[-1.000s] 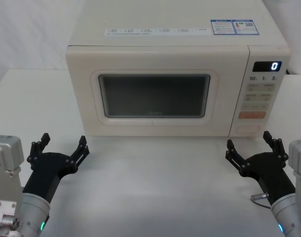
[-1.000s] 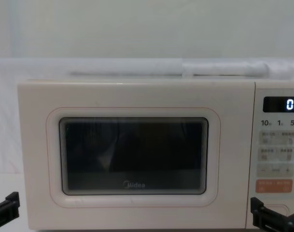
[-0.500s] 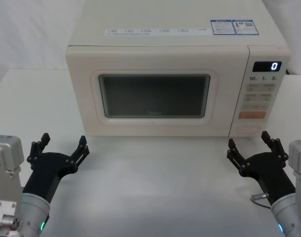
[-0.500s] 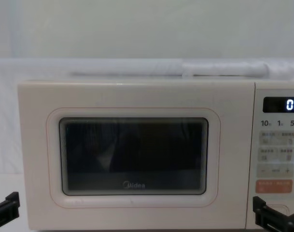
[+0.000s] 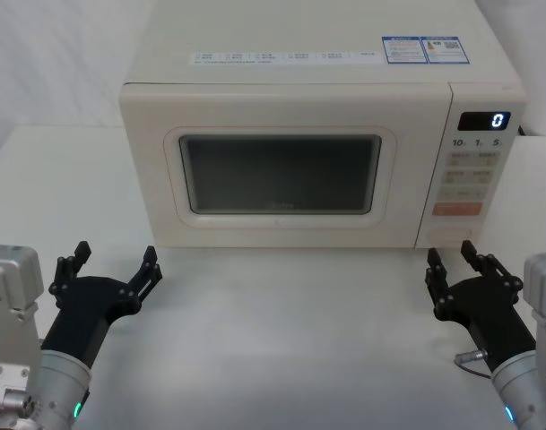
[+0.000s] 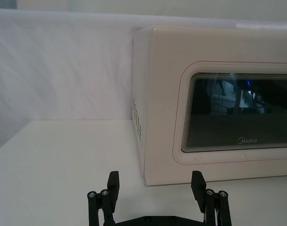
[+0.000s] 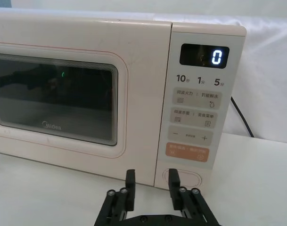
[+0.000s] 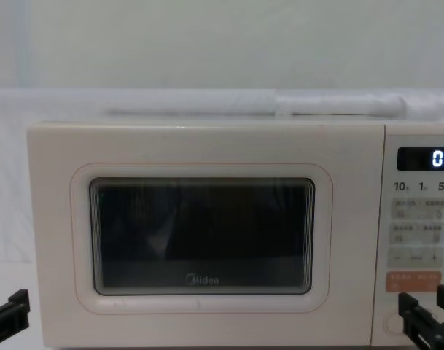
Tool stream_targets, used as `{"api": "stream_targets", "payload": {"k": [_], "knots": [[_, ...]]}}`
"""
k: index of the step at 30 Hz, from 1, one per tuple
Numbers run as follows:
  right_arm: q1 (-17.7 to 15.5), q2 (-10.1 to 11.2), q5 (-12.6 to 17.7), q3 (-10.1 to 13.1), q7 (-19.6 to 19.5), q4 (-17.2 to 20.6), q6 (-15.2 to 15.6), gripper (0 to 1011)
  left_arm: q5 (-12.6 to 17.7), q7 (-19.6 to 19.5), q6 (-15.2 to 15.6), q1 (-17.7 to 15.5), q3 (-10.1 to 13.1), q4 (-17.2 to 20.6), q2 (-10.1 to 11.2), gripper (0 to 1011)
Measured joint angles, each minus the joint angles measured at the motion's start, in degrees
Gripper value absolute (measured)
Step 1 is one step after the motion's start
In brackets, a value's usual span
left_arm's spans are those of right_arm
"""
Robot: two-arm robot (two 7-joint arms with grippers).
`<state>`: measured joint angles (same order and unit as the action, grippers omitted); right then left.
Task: Press the button to open the microwave door with one hand; close the microwave door with the other hand.
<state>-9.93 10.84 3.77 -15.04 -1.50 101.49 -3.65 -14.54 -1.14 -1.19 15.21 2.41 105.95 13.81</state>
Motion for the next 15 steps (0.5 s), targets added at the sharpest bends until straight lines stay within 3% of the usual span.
{"api": "stream_targets", "payload": {"k": [15], "knots": [[0.0,0.0,0.0,0.0,0.0,0.0,0.0,14,0.0,0.0,0.0,0.0,0.0,0.0,0.0,1001]]}}
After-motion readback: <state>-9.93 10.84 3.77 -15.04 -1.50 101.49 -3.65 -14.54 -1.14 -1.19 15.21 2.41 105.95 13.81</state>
